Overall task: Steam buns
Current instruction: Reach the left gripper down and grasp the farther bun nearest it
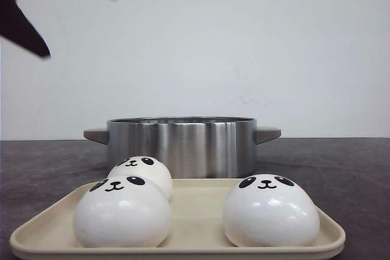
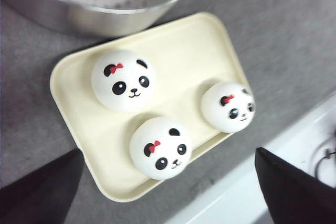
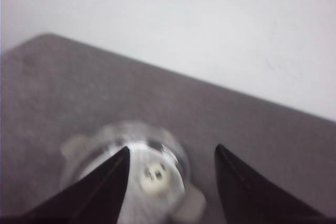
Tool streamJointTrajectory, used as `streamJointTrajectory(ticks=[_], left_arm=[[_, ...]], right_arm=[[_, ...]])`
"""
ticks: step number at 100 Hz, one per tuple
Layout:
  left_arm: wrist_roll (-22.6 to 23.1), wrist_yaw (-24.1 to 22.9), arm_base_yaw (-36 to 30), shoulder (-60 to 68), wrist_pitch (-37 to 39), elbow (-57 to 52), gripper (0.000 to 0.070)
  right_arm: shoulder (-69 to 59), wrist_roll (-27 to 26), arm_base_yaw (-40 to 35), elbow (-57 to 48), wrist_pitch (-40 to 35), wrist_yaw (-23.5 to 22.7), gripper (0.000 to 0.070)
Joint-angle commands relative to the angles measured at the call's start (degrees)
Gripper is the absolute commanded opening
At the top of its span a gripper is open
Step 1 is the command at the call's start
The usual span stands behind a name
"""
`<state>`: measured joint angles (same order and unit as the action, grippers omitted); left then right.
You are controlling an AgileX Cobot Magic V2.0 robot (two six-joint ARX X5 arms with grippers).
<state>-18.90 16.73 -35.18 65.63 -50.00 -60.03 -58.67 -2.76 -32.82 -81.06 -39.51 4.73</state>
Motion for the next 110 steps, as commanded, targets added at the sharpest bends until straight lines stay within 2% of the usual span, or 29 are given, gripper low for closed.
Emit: streamJointTrajectory(ticks=[1, 8, 27, 48, 74, 110], left_arm=[[-1.1, -2.0, -2.1, 3.3, 1.8, -0.8, 0.0638], [-2.6, -3.9, -4.1, 6.5, 3.5, -0.8, 0.0638], [-4.9, -4.3, -6.6, 14.5, 6.7, -0.8, 0.0637], [-6.3, -11.1, -6.9, 21.0, 8.1, -0.8, 0.0638], [-6.3, -12.5, -6.8, 24.7, 13.8, -0.8, 0.0637], [-6.3, -14.6, -6.7, 29.1, 16.8, -0.8, 0.0625]], right_arm=[[5.3, 0.9, -0.3, 3.6, 0.5, 0.1, 0.0320], [10.6, 0.7, -0.3, 6.7, 0.5, 0.1, 0.0320], [21.2, 0.1, -0.3, 8.1, 0.6, 0.1, 0.0319], [29.1, -0.2, -0.3, 8.1, 0.0, 0.3, 0.0318], [30.7, -2.4, -0.3, 8.1, -4.3, 0.3, 0.0318], [30.7, -3.2, -0.3, 8.1, -4.2, 0.3, 0.0318]])
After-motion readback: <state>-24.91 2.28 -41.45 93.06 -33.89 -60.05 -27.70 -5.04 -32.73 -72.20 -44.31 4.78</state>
